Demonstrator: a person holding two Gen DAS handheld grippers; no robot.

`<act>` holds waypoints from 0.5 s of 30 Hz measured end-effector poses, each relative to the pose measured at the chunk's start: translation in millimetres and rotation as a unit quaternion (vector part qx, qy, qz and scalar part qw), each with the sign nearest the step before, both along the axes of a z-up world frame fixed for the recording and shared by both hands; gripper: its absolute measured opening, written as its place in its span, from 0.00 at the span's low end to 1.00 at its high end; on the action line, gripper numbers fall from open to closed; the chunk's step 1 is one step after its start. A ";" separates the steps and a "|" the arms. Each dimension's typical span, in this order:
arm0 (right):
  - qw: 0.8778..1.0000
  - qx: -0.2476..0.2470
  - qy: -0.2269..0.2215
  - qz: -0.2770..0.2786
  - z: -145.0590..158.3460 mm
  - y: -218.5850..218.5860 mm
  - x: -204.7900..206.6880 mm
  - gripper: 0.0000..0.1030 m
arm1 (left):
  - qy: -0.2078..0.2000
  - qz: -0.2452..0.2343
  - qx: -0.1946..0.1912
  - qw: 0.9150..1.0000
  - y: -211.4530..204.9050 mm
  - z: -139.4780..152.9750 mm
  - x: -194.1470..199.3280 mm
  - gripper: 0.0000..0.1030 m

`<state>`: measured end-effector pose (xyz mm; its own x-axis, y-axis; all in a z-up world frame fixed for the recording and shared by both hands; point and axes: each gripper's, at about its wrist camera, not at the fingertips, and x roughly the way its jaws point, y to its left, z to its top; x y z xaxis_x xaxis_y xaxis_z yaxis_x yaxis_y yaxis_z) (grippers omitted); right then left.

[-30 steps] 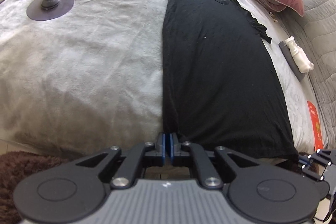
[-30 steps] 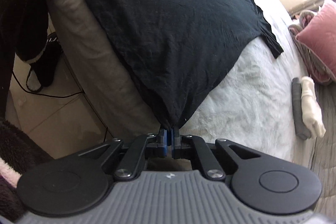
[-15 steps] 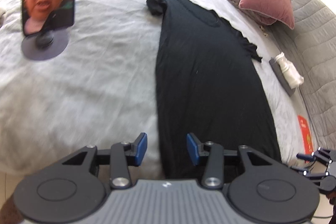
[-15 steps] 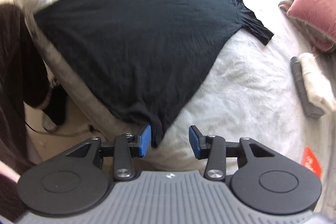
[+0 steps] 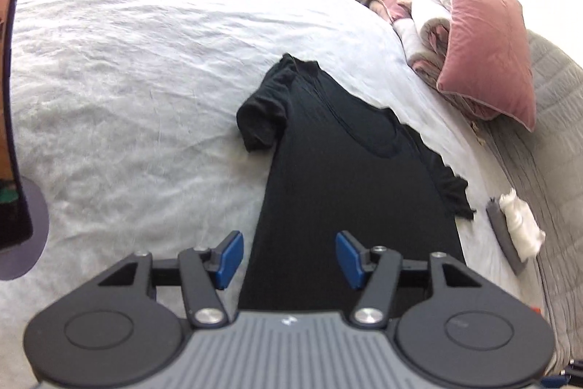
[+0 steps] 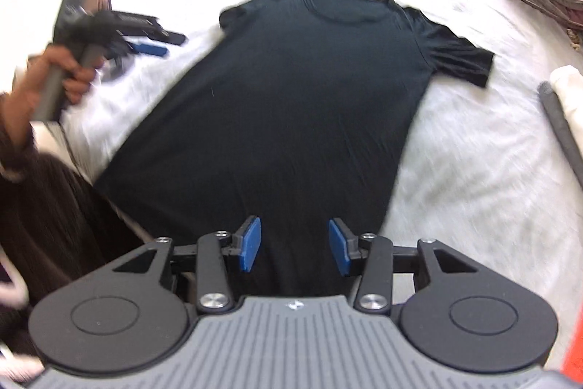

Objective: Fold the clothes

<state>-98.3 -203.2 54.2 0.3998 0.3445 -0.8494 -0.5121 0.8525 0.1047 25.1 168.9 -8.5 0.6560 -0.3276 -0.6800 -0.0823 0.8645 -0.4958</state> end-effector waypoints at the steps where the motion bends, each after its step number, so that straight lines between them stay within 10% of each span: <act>1: 1.000 0.006 -0.001 0.000 1.4 4.4 8.5 0.44 | 0.000 0.014 -0.008 1.000 2.1 -3.3 6.6 0.53; 15: 0.997 0.066 -0.014 0.048 1.8 90.4 153.5 0.44 | -0.034 0.131 -0.006 0.991 -1.3 -49.9 54.9 0.43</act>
<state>55.3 -112.8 56.0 0.3820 0.4902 -0.7835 -0.5957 0.7787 0.1968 80.0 167.6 -58.4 0.7638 -0.1484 -0.6281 -0.2689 0.8115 -0.5188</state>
